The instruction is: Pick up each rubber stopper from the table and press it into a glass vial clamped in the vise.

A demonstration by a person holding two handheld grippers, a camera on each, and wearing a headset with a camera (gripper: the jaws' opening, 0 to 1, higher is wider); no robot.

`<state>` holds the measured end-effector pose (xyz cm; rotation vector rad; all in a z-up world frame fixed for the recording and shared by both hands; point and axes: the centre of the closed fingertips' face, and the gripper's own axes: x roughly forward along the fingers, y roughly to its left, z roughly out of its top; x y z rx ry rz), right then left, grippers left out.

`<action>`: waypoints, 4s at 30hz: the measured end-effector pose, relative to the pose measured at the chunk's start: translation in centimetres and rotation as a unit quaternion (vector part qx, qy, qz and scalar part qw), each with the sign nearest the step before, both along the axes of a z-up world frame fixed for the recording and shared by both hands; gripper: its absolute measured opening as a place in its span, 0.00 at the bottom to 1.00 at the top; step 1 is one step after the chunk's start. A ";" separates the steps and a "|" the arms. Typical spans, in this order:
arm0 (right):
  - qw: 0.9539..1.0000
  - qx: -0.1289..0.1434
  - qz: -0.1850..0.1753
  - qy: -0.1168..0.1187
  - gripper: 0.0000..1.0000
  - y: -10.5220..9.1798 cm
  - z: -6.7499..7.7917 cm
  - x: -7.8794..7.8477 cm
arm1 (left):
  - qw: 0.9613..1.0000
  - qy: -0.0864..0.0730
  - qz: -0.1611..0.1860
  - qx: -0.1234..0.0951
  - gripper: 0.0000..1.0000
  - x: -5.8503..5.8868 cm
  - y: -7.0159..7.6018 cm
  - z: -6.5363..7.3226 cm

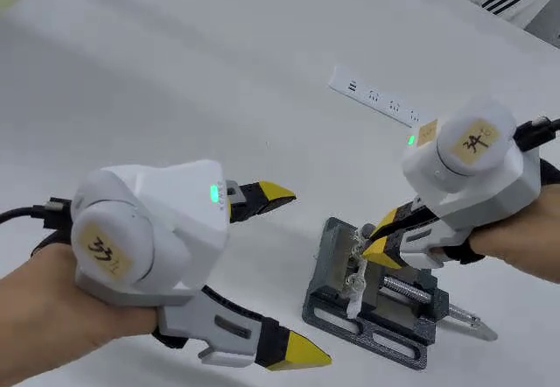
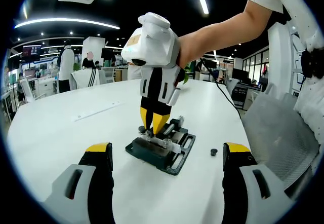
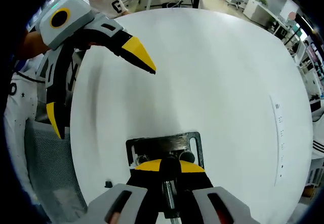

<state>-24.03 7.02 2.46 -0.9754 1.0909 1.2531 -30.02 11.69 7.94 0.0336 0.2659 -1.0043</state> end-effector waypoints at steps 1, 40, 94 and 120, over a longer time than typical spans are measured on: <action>1.000 0.001 -0.002 0.001 0.05 0.0 0.0 0.0 | 1.000 0.000 -0.001 0.000 0.89 0.0 -0.1 0.1; 0.998 0.056 -0.025 -0.004 0.01 -0.2 1.6 0.3 | 1.000 0.005 -0.004 0.003 0.87 -0.3 -0.4 -0.1; 0.999 0.042 -0.028 0.010 0.01 -0.1 0.4 0.0 | 1.000 0.004 -0.003 -0.004 0.86 0.3 -0.5 0.0; 0.998 0.039 -0.013 -0.038 0.01 0.0 0.1 0.4 | 1.000 0.004 0.001 -0.011 0.84 0.3 -0.5 0.1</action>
